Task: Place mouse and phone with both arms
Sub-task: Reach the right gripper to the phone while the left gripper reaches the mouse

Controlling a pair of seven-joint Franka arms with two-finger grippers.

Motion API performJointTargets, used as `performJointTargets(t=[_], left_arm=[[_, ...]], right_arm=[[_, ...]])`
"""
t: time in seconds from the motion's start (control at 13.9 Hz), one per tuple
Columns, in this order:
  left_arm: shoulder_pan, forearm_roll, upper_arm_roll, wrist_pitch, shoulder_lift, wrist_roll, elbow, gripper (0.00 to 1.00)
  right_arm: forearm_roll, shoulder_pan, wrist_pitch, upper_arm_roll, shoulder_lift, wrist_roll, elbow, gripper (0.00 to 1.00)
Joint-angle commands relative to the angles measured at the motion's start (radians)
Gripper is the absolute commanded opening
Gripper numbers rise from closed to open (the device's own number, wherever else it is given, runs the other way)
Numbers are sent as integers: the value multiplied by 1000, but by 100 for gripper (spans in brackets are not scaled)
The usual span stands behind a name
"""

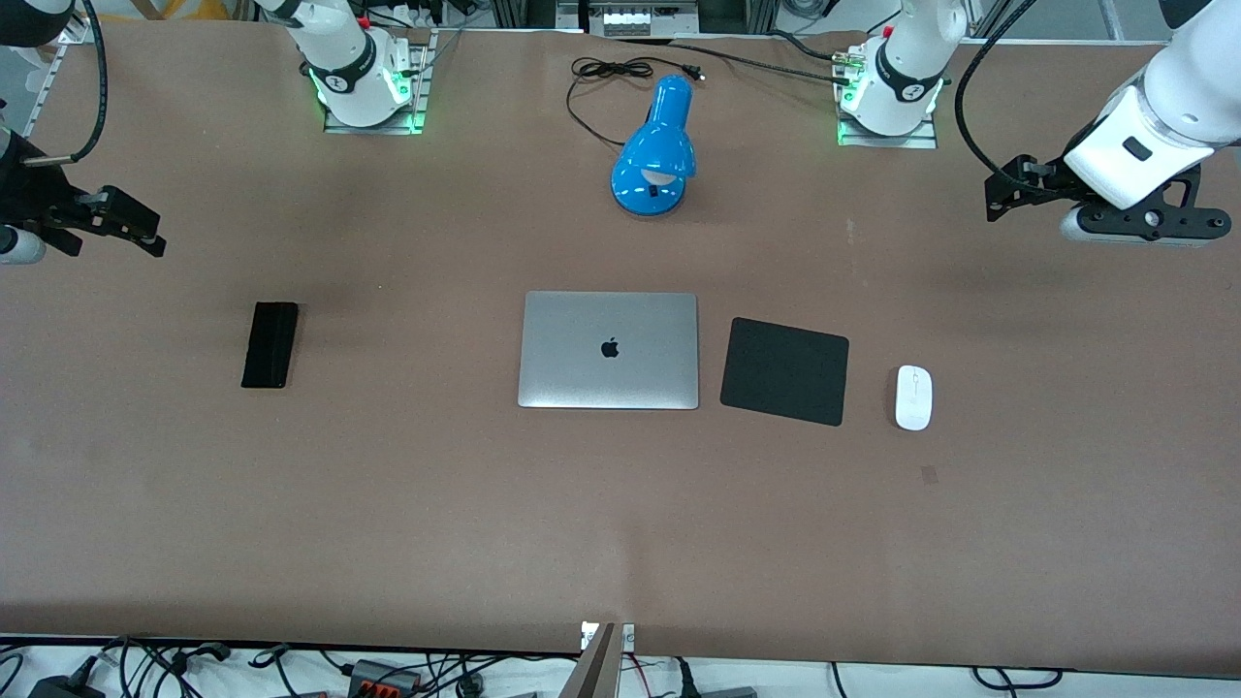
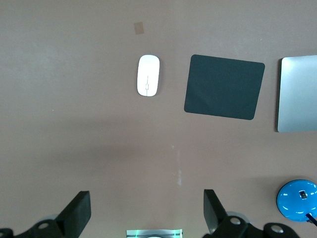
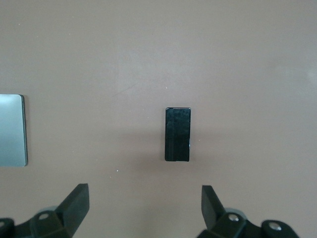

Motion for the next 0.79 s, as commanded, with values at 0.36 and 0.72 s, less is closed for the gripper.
performJointTargets(t=[0.36, 0.72], left_arm=[[5, -14, 1, -21, 10, 18, 20, 100], [3, -11, 1, -20, 46, 27, 37, 100]], right_arm=[[-3, 1, 35, -2, 152, 3, -7, 100], [-5, -22, 135, -11, 310, 5, -13, 100]])
